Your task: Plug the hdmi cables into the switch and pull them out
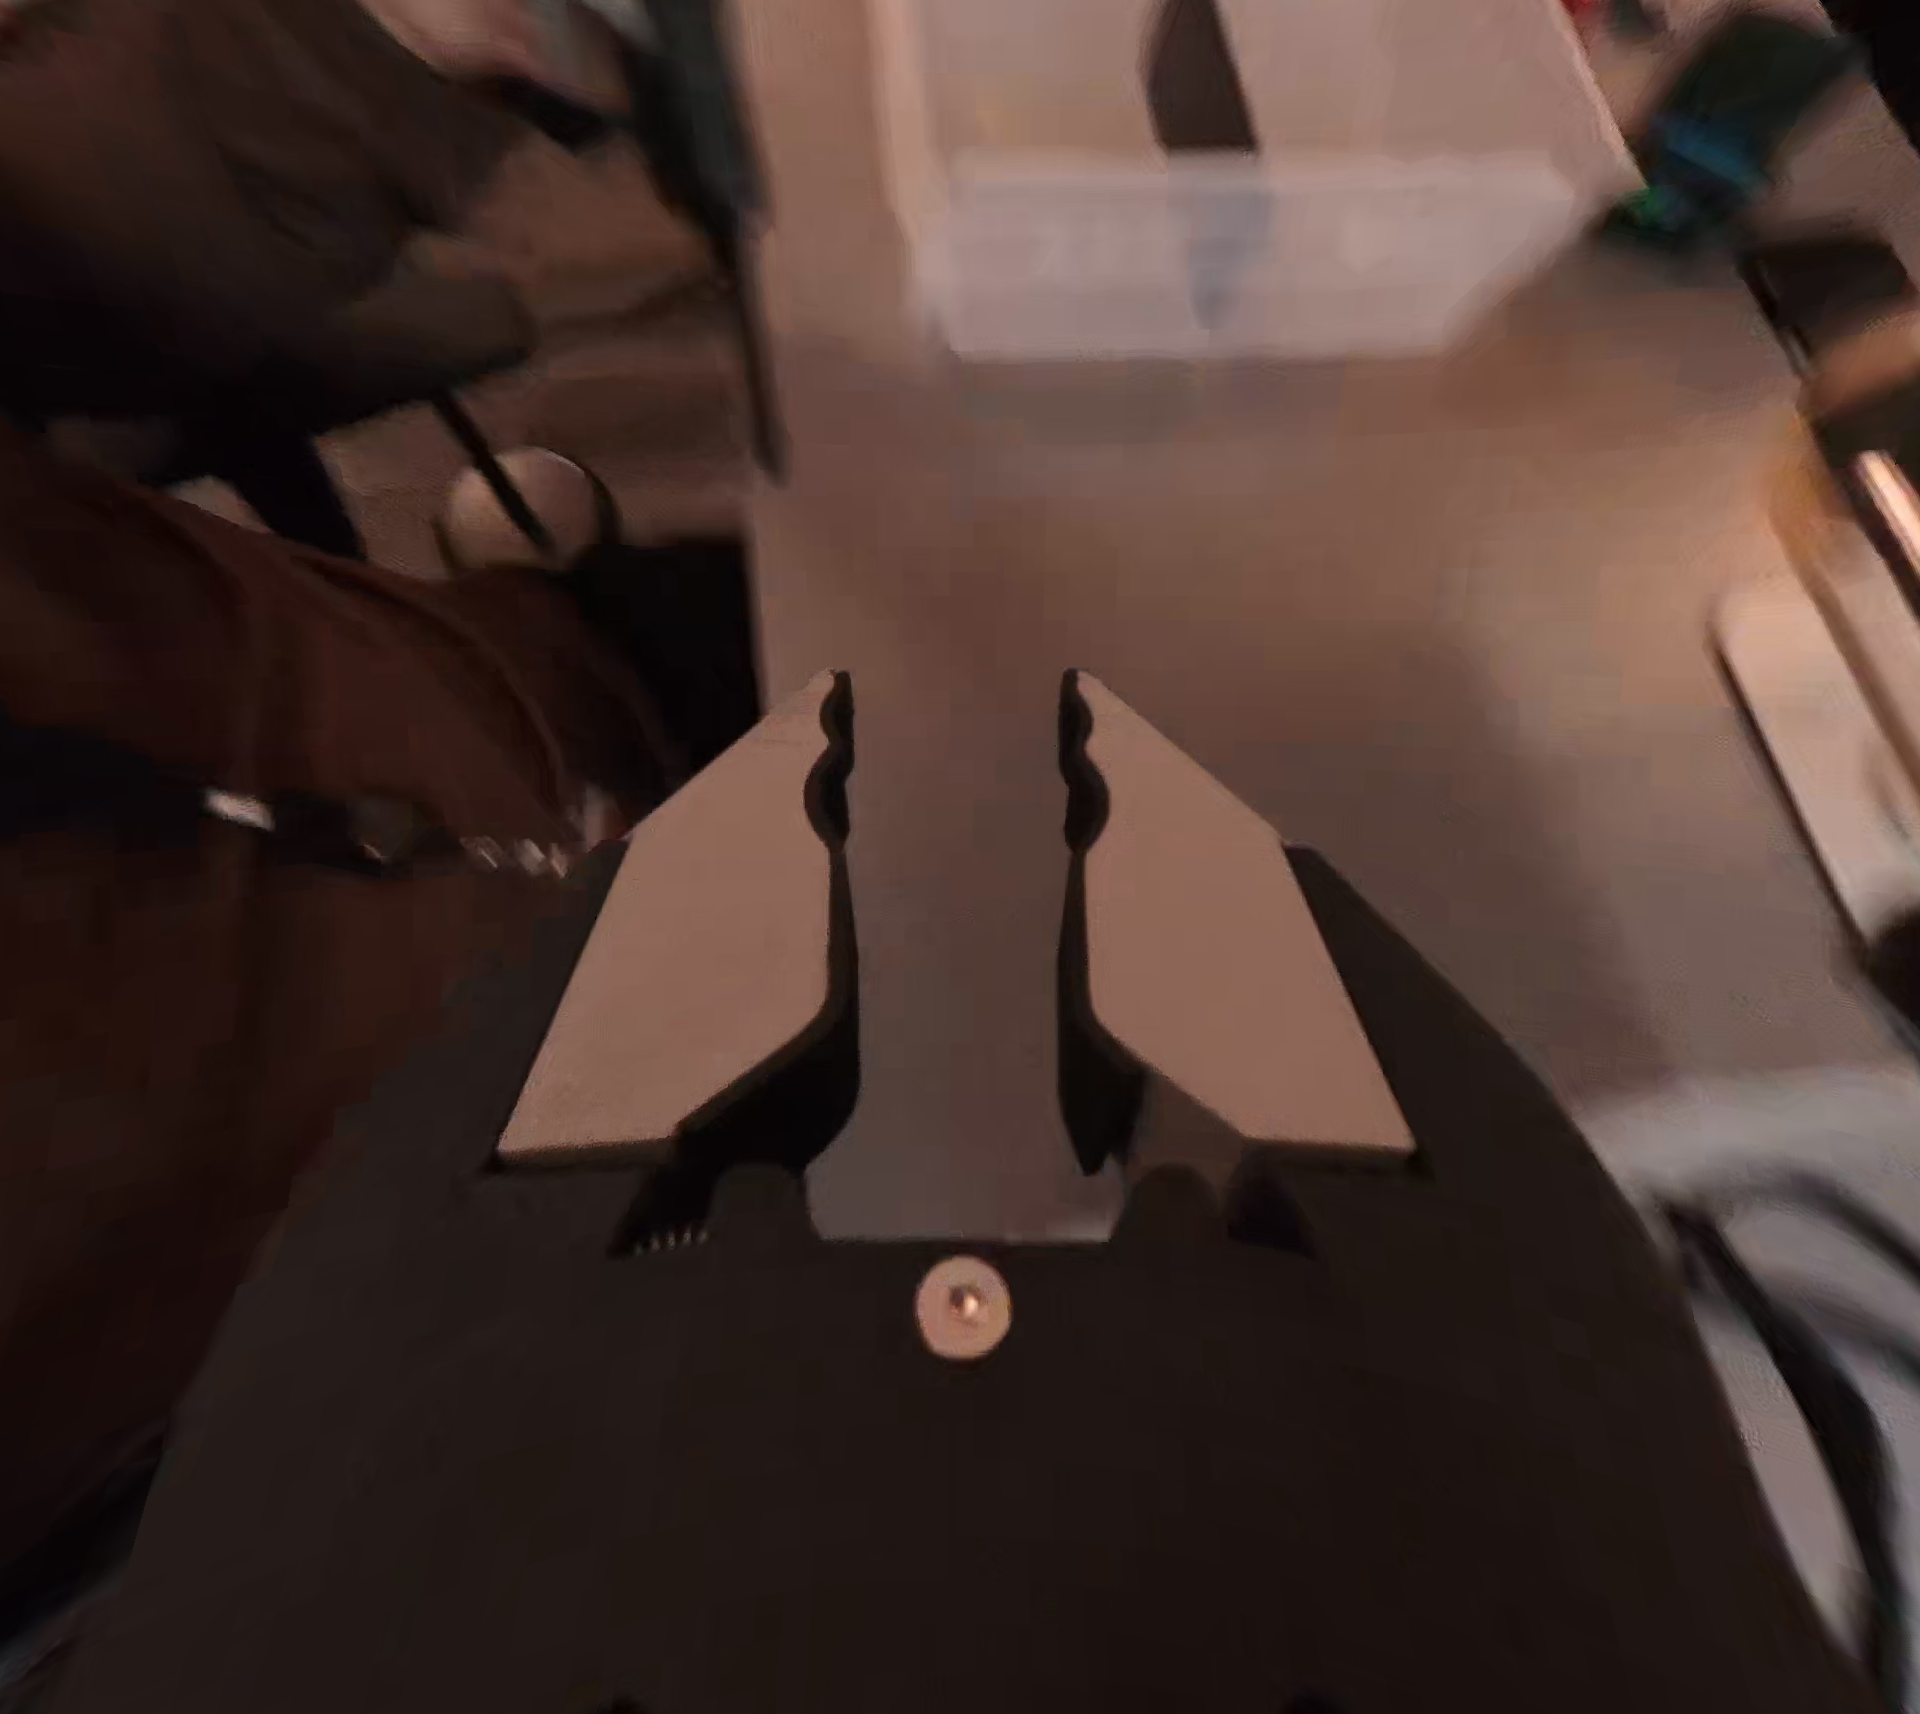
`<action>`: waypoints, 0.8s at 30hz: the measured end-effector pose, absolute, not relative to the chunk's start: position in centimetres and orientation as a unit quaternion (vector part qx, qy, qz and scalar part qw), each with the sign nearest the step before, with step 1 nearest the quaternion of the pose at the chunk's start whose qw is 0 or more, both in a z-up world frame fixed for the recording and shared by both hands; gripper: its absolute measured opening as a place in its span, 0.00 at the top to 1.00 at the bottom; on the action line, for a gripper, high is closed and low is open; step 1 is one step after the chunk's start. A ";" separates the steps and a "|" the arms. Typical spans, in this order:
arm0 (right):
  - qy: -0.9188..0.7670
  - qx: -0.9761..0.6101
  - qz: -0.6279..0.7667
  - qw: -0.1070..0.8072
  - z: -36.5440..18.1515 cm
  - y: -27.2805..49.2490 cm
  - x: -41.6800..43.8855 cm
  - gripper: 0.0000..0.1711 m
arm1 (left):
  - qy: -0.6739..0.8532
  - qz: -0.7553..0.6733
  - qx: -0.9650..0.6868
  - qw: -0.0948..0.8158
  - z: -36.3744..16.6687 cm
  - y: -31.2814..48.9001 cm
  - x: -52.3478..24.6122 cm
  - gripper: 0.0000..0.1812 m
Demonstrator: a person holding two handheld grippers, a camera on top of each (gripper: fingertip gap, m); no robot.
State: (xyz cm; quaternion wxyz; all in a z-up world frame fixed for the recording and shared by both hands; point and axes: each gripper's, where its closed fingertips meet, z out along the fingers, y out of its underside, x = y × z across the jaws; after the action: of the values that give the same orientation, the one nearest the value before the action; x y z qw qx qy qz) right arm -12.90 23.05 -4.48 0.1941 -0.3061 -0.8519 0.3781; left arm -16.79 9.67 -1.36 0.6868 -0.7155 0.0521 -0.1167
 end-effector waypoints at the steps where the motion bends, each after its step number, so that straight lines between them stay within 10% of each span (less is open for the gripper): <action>1: -0.853 -0.274 0.406 0.183 -4.3 19.6 -13.0 0.78 | 0.057 -0.113 -0.716 0.687 -1.4 9.8 -16.5 0.94; 5: -0.847 -0.232 0.456 0.145 -5.0 11.6 -14.7 0.70 | 0.070 -0.116 -0.714 0.687 -1.4 10.4 -15.1 0.94; 8: -0.857 -0.200 0.457 0.125 -6.1 9.5 -15.2 0.91 | 0.075 -0.125 -0.709 0.690 -1.3 10.5 -14.4 0.94; 12: -0.863 -0.183 0.454 0.124 -6.7 9.6 -15.1 0.93 | 0.060 -0.146 -0.729 0.666 -2.1 10.2 -14.6 0.92; 24: -0.728 -0.448 0.306 0.418 0.8 36.7 -18.1 0.94 | -0.024 -0.058 -0.701 0.710 1.5 4.5 -20.2 0.86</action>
State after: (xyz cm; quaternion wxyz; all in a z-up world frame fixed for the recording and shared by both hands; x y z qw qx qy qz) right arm -18.10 36.69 0.83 0.4184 -0.4479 -0.7283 0.3065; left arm -20.24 4.48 1.48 0.7101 -0.7013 -0.0244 -0.0578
